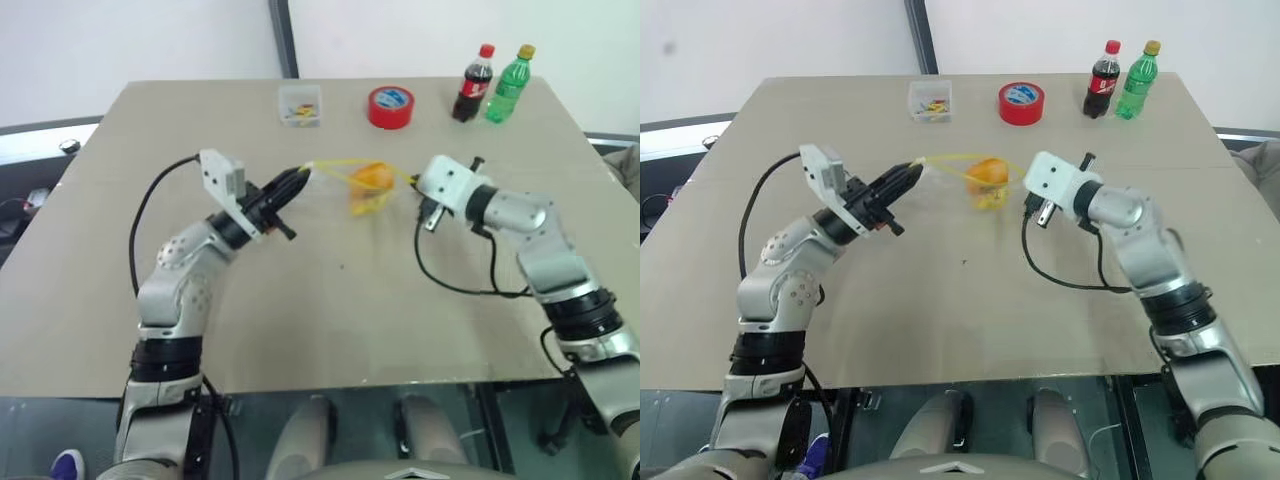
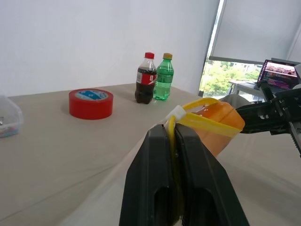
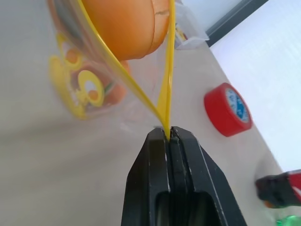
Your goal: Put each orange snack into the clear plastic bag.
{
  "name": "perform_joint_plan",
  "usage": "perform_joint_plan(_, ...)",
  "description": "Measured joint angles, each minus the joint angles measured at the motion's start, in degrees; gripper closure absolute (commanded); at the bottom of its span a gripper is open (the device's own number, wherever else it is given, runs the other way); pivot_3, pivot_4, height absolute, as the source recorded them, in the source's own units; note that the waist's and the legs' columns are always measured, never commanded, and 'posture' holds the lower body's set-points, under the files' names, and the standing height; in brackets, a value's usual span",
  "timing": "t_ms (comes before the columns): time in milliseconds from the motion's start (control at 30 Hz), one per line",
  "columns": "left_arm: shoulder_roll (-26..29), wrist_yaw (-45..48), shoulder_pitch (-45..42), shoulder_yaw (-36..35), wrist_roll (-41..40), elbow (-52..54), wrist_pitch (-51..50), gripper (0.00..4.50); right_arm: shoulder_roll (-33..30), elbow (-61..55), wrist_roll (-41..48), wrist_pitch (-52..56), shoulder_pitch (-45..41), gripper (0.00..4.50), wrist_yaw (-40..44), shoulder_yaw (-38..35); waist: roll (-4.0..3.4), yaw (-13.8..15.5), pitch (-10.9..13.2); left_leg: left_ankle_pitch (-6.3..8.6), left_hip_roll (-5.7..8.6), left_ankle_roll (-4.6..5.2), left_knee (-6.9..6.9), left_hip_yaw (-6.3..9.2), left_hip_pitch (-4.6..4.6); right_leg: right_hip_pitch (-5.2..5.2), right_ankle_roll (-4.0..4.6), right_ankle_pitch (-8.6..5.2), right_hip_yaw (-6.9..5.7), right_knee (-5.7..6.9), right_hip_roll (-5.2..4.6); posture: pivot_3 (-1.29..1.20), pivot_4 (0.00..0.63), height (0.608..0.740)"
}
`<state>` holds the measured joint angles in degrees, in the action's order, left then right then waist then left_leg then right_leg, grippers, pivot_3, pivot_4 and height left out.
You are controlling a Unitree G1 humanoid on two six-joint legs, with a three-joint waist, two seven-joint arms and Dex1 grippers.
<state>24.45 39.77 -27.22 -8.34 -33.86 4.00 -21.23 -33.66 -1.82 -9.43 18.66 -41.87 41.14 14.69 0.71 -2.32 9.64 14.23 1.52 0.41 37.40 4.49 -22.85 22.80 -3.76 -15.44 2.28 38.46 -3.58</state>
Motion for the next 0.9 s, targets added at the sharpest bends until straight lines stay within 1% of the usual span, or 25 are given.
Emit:
perform_joint_plan(33,0.0,0.0,0.0,0.0,0.0,0.0,0.0,4.5,0.0,0.0,0.0,0.0,0.0,4.45,0.0,0.0,0.0,0.0,0.0,0.0,0.0,0.0,0.0,0.0,0.0,0.0,0.0,0.0,0.0,0.0,0.0,0.0,0.15,0.74)
perform_joint_plan(100,-0.2,0.2,-0.2,0.1,-0.8,0.1,-2.2,4.5,-3.4,-3.2,0.4,3.3,-0.4,4.45,5.1,0.5,0.01,0.1,0.0,0.0,-0.03,0.0,-0.01,0.02,-0.05,0.01,0.0,0.0,-0.02,-0.07,0.0,0.0,0.15,0.74)
perform_joint_plan(133,0.0,0.7,-0.1,0.4,-0.8,0.1,-2.2,4.5,-3.8,-3.7,0.5,3.8,-0.4,4.45,6.0,0.6,0.02,0.1,0.0,0.0,-0.03,0.0,-0.01,0.02,-0.07,0.01,0.0,0.0,-0.03,-0.09,0.0,0.0,0.15,0.74)
perform_joint_plan(233,1.5,5.0,0.3,1.8,-1.0,2.2,-2.1,4.5,-5.9,-7.3,1.9,8.9,0.2,4.45,11.4,1.9,0.02,0.1,0.0,0.0,-0.04,0.0,-0.01,0.03,-0.08,0.0,0.0,0.0,-0.04,-0.16,-0.01,0.0,0.15,0.74)
perform_joint_plan(333,1.6,7.4,0.0,2.1,-1.5,2.5,-2.1,4.5,-5.9,-8.1,3.1,10.9,0.3,4.45,14.0,3.5,0.02,0.1,0.0,0.0,-0.04,0.0,-0.01,0.02,-0.08,-0.01,0.0,0.0,-0.04,-0.16,-0.01,0.0,0.15,0.74)
perform_joint_plan(433,2.2,9.4,0.0,2.3,-2.5,3.9,-3.0,4.5,-4.6,-8.1,5.7,14.9,-1.0,4.45,14.7,2.2,0.03,0.1,0.0,0.0,-0.06,0.0,-0.01,0.03,-0.07,0.0,0.0,0.0,-0.04,-0.16,-0.01,0.0,0.15,0.74)
perform_joint_plan(533,0.7,8.3,-1.2,2.3,-3.7,4.3,-3.8,4.5,-3.8,-8.1,6.6,15.6,-2.1,4.45,14.5,2.2,0.05,0.2,0.0,0.0,-0.05,0.0,-0.01,0.05,-0.1,0.0,0.0,0.0,-0.06,-0.18,-0.02,0.0,0.15,0.74)
perform_joint_plan(600,0.9,7.1,-3.0,2.2,-1.2,1.3,-1.9,4.5,-4.4,-4.1,5.8,13.9,-4.9,4.45,12.7,2.0,0.06,0.4,0.1,-0.01,0.01,-0.01,0.01,0.04,-0.08,-0.01,0.0,0.01,-0.07,-0.16,-0.04,0.0,0.15,0.74)
perform_joint_plan(700,0.7,4.9,-5.9,1.4,1.1,-3.0,0.1,4.5,-6.6,1.0,4.6,10.9,-7.6,4.45,10.1,-0.5,0.09,0.8,0.1,-0.02,0.08,-0.04,0.01,0.09,-0.11,0.0,0.0,0.01,-0.12,-0.17,-0.05,0.0,0.15,0.74)
perform_joint_plan(833,-0.1,4.4,-10.5,1.4,4.5,-7.0,6.7,4.5,-7.7,6.2,2.0,6.7,-11.7,4.45,5.0,-3.0,0.11,0.9,0.1,-0.14,0.12,-0.23,-0.07,0.07,-0.19,0.04,0.0,0.01,-0.11,-0.35,-0.06,0.0,0.15,0.74)
perform_joint_plan(900,-0.1,4.5,-11.6,1.5,6.1,-7.9,9.8,4.5,-8.1,7.2,1.1,5.7,-11.9,4.45,3.4,-4.1,0.11,0.9,0.1,-0.14,0.12,-0.24,-0.13,0.04,-0.21,0.04,0.0,0.01,-0.09,-0.46,-0.07,0.0,0.15,0.74)
